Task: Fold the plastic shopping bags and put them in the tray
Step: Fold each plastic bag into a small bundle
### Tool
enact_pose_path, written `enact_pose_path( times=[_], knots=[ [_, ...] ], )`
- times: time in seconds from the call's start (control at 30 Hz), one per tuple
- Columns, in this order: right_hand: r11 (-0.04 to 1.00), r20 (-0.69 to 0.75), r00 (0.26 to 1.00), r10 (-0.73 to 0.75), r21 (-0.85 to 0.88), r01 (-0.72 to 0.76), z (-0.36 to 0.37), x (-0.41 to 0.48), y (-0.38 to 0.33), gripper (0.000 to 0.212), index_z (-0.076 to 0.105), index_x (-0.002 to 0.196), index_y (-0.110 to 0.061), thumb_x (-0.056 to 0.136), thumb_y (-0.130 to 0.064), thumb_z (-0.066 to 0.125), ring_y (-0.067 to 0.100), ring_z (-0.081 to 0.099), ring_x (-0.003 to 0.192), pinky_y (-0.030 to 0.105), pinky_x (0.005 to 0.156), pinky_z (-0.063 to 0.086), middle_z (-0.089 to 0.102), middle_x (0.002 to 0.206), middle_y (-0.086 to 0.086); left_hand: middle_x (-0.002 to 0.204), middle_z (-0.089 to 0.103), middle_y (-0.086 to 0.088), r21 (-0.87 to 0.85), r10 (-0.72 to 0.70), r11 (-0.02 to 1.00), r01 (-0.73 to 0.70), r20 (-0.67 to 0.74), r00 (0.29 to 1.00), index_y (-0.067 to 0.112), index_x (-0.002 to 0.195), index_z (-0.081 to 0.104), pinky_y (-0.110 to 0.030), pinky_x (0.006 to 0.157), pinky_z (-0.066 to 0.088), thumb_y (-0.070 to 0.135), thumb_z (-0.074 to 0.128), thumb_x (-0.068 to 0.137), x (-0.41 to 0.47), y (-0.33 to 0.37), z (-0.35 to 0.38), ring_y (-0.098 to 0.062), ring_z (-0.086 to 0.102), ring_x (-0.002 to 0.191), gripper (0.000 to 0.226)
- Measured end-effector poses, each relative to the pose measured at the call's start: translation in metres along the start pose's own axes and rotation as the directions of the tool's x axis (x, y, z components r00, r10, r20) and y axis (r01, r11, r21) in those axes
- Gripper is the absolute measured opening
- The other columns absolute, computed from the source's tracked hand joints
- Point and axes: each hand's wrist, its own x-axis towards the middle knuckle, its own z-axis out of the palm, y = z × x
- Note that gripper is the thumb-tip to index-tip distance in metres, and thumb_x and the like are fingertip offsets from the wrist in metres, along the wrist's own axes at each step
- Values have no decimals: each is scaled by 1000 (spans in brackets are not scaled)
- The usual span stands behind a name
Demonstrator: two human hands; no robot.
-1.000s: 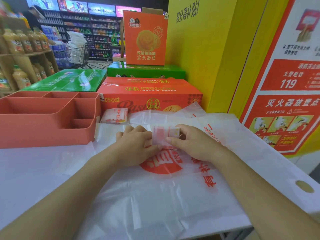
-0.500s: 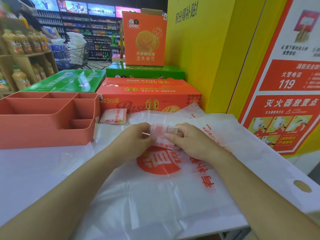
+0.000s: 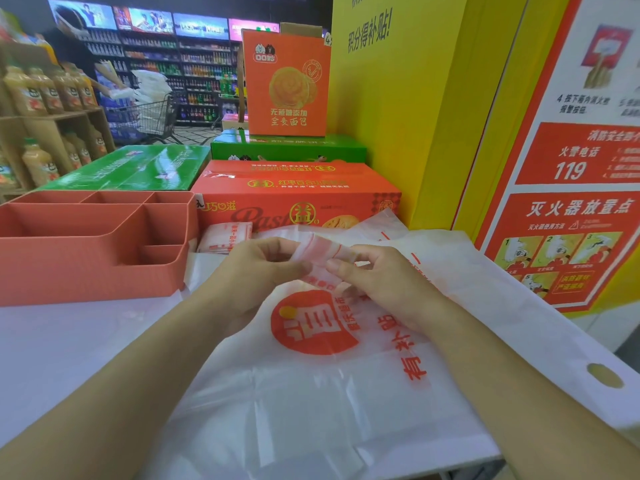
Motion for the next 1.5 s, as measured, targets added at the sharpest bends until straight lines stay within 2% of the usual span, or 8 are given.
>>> enact_pose_path(
  times=[0.23, 0.47, 0.6, 0.7, 0.87, 1.17, 1.4, 1.5],
  knots=[
    [993, -95, 993, -71, 92, 80, -1, -3, -6, 15, 76, 95, -19, 86, -31, 80, 20, 75, 81, 56, 75, 60, 76, 87, 1, 108, 73, -23, -109, 42, 993, -34, 66, 997, -6, 114, 66, -46, 105, 47, 3, 68, 87, -1, 3, 1, -36, 69, 107, 28],
    [974, -143, 981, -131, 168, 155, -2, 6, 2, 45, 54, 113, -13, 81, -20, 85, 33, 73, 95, 47, 84, 58, 77, 98, 10, 88, 71, -15, -216, 92, 971, -100, -49, 995, 10, 104, 54, -49, 92, 50, 7, 79, 71, 2, 0, 4, -32, 71, 85, 42],
    [965, -108, 981, -162, 189, 181, -3, 5, 1, 35, 66, 114, -10, 83, -12, 82, 24, 73, 80, 36, 72, 58, 78, 92, 7, 103, 75, -17, -187, 87, 979, -84, 6, 996, 11, 122, 62, -50, 97, 52, 14, 78, 77, 2, 1, 3, -35, 72, 98, 48],
    [965, -102, 980, -171, 184, 187, -2, 5, 0, 27, 69, 107, -5, 83, -8, 82, 16, 68, 67, 29, 64, 55, 74, 78, 2, 104, 75, -19, -118, 83, 990, -77, 49, 995, 9, 114, 72, -46, 91, 57, 22, 73, 85, 0, 1, 3, -36, 72, 98, 32],
    [968, -67, 992, -103, 222, 115, -2, 3, -1, 15, 72, 97, -3, 92, -17, 74, 23, 70, 67, 31, 59, 55, 74, 77, 12, 97, 76, -19, -114, 81, 990, -83, -20, 997, 4, 104, 74, -33, 74, 59, 19, 72, 80, 4, -1, -3, -29, 74, 89, 27],
    [932, -125, 992, -1, 360, 46, -3, 2, -5, 17, 71, 91, 4, 89, -12, 74, 25, 64, 60, 30, 56, 54, 67, 67, 16, 100, 75, -19, -86, -44, 995, 49, 59, 997, -1, 108, 67, -34, 83, 62, 14, 73, 86, 0, 2, -7, -32, 74, 96, 27],
    [905, 154, 980, 130, 386, -181, 4, 2, -16, 13, 72, 96, 3, 93, -9, 67, 24, 70, 72, 29, 61, 57, 74, 91, 23, 99, 76, -11, 85, 8, 996, -8, -4, 1000, 16, 108, 75, -28, 77, 52, 19, 63, 98, -2, 3, -29, -14, 66, 84, 16],
    [914, 137, 976, 167, 351, -205, 14, 19, -26, 17, 71, 102, 5, 92, -8, 70, 24, 71, 74, 29, 64, 58, 74, 91, 23, 98, 76, -7, 110, 32, 994, -21, -99, 995, 24, 111, 74, -30, 79, 55, 26, 59, 101, -3, 5, -37, -14, 65, 83, 19]
  ],
)
